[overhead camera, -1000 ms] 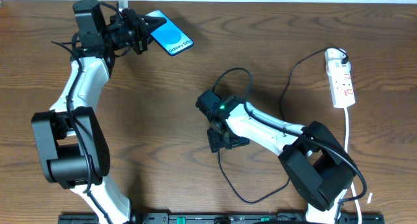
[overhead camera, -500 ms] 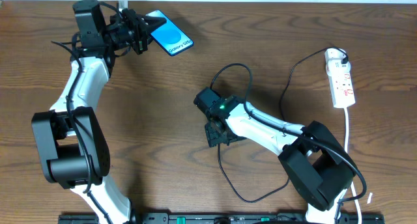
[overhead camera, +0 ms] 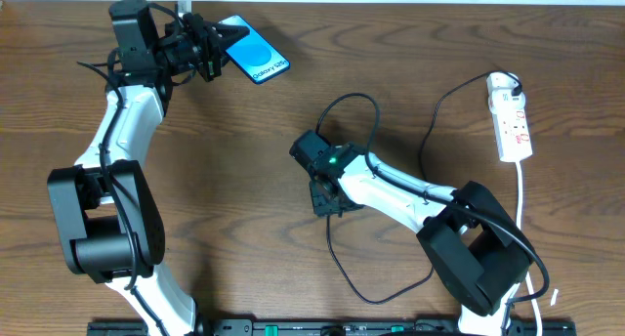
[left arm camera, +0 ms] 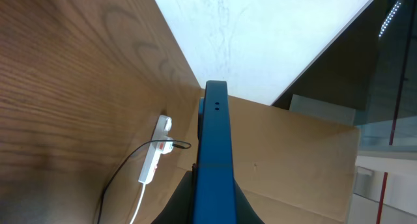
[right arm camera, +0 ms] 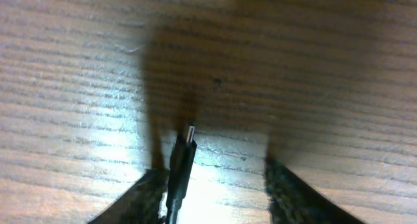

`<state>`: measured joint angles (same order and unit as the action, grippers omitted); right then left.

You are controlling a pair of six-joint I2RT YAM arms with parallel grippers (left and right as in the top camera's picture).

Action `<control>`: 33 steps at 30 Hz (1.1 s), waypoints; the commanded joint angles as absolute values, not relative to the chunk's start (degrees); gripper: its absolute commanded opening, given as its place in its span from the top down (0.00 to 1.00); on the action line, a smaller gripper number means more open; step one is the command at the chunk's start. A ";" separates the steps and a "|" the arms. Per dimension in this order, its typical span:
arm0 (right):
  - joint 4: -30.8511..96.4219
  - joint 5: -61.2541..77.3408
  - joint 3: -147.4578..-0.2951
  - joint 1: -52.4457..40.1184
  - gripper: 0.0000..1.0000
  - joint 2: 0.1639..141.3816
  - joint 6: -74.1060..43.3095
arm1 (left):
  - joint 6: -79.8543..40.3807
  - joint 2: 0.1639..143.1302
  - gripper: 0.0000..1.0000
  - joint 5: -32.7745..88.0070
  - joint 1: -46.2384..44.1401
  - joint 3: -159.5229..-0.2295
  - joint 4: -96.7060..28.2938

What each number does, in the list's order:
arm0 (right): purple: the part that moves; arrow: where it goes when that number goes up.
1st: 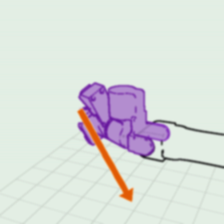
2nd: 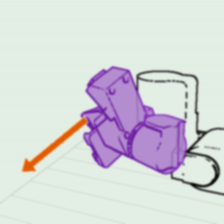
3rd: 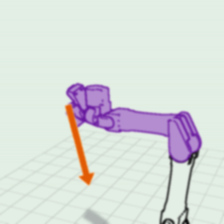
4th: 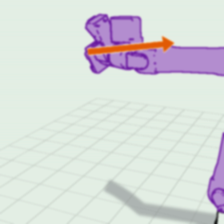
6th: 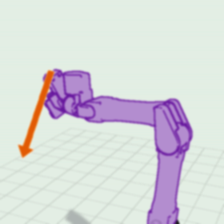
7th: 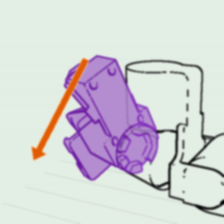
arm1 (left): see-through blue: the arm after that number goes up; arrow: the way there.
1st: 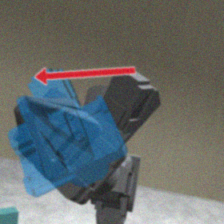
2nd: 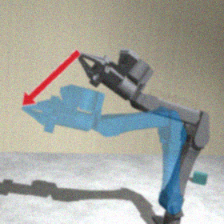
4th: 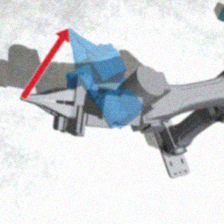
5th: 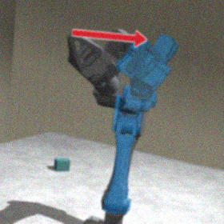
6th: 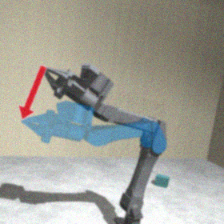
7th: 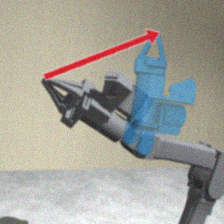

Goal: Plug charger to phone and switch on socket
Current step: 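Close the right gripper on the cable's USB-C plug end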

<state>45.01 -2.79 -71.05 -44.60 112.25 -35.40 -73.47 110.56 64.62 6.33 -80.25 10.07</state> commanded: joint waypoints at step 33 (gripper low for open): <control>44.97 -7.55 -70.46 -44.16 0.99 115.39 -35.62 | -73.10 108.44 0.93 66.50 6.63 -81.12 10.37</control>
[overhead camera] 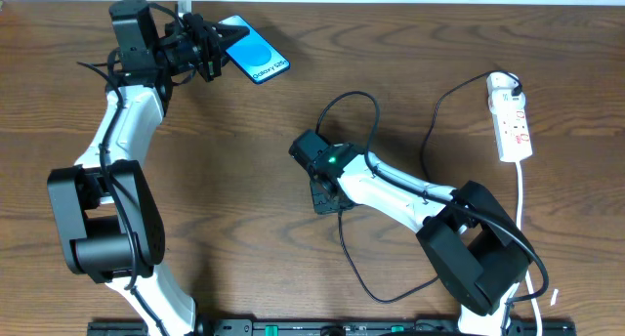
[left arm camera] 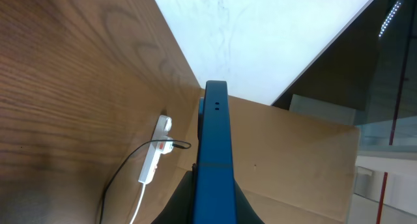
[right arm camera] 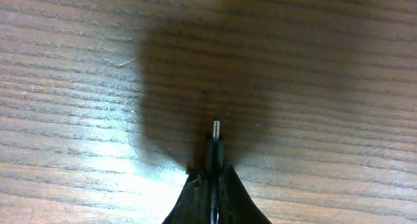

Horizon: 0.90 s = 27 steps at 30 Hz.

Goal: Plug charger to phone and switch on socket
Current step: 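Close the right gripper on the cable's USB-C plug end, then lift the plug with the right gripper and carry it toward the phone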

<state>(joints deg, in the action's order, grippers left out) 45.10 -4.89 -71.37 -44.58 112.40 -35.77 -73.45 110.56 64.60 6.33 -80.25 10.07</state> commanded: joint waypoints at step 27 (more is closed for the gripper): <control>31.46 39.53 -93.32 -19.59 0.99 115.39 -28.58 | -72.55 108.44 0.92 64.86 6.63 -81.12 10.46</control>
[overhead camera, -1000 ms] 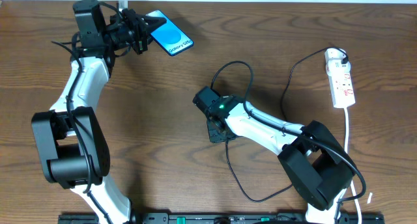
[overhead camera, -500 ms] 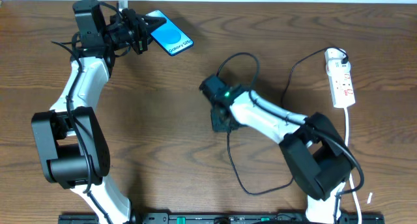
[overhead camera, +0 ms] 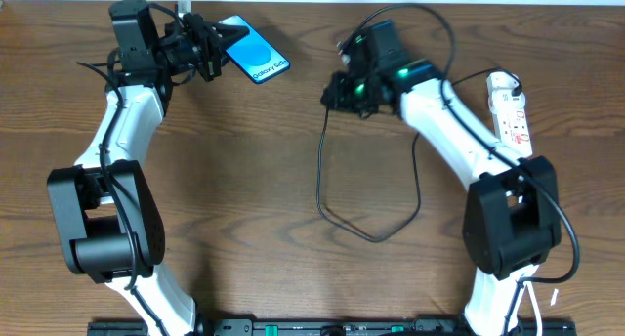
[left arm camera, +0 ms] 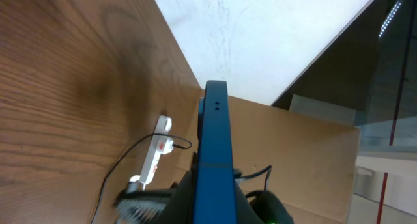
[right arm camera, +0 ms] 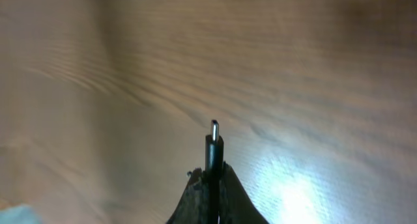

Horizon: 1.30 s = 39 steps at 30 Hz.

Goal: Plug charger to phone and switch on socket
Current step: 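Lift the plug with the right gripper and carry it toward the phone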

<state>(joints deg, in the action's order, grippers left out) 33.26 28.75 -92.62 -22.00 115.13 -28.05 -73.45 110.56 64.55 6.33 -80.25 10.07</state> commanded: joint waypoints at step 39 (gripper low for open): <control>17.10 81.38 -92.92 -7.49 0.99 121.84 2.98 | -68.95 108.44 0.93 61.93 6.63 -81.12 23.31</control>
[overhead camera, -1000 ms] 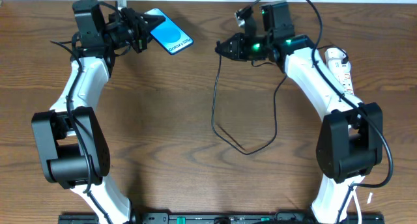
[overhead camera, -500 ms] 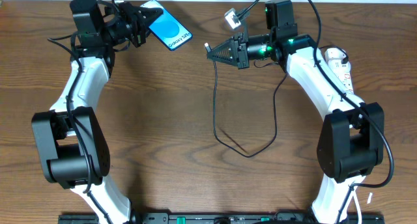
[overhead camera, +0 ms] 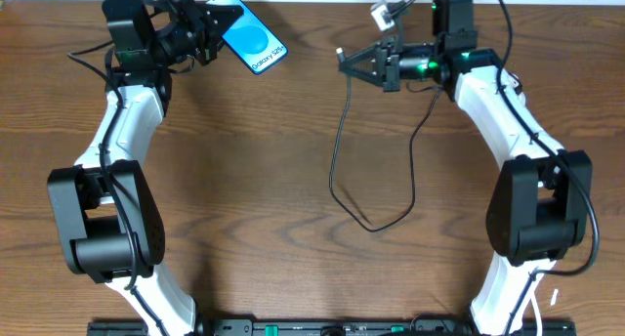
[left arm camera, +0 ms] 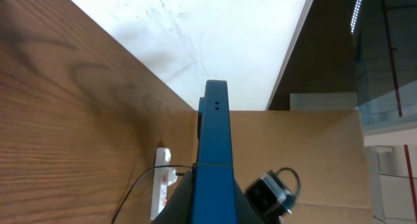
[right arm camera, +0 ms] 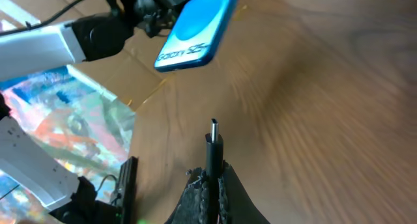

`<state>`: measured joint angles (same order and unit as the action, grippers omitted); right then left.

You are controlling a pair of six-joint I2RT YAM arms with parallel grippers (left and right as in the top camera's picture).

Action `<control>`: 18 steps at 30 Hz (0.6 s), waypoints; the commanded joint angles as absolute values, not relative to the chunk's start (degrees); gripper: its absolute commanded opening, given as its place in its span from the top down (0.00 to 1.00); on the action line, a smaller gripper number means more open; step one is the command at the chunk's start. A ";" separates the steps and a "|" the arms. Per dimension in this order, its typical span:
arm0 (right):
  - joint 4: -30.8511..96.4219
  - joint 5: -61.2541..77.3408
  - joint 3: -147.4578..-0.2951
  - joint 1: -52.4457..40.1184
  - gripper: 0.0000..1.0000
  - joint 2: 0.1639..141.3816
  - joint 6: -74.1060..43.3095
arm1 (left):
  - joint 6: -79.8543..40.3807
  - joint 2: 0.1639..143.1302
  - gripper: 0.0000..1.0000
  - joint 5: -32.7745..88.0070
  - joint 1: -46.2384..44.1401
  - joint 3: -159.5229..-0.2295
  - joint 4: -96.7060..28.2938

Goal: Plug charger to phone and switch on socket
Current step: 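Lift the plug with the right gripper and carry it toward the phone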

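The blue phone [overhead camera: 249, 41] is held off the table at the back left, my left gripper [overhead camera: 207, 31] shut on it; the left wrist view shows its edge [left arm camera: 215, 152] end-on. My right gripper [overhead camera: 354, 63] is raised at the back, right of the phone, shut on the black charger plug [right arm camera: 213, 140], whose metal tip points toward the phone [right arm camera: 195, 30]. The black cable [overhead camera: 376, 170] hangs from the gripper and loops over the table. The white socket strip [left arm camera: 161, 185] shows only in the left wrist view, far off; the overhead view does not show it.
A brown board [left arm camera: 313, 165] stands beyond the table's far edge. The right arm's wrist camera [left arm camera: 273, 193] appears in the left wrist view. The cable loop lies mid-table between both arms.
My right gripper has moved right and up with the plug, now level with the phone and pointing at it. The left gripper has tilted the phone a little further back and up.
My right gripper stood open over the plug lying mid-table while the left held the phone at the back left. Then it was shut on the plug. It then held the plug lifted toward the back, and now faces the phone with it.
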<state>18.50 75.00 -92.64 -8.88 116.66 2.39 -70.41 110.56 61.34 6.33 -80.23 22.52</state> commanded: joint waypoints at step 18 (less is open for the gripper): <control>-1.15 89.43 -92.92 -14.74 0.99 130.19 -16.73 | -58.98 108.44 0.93 62.02 6.61 -81.12 24.36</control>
<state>1.32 87.44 -92.53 -12.69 131.20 -12.08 -62.78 110.56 61.32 6.33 -80.25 22.79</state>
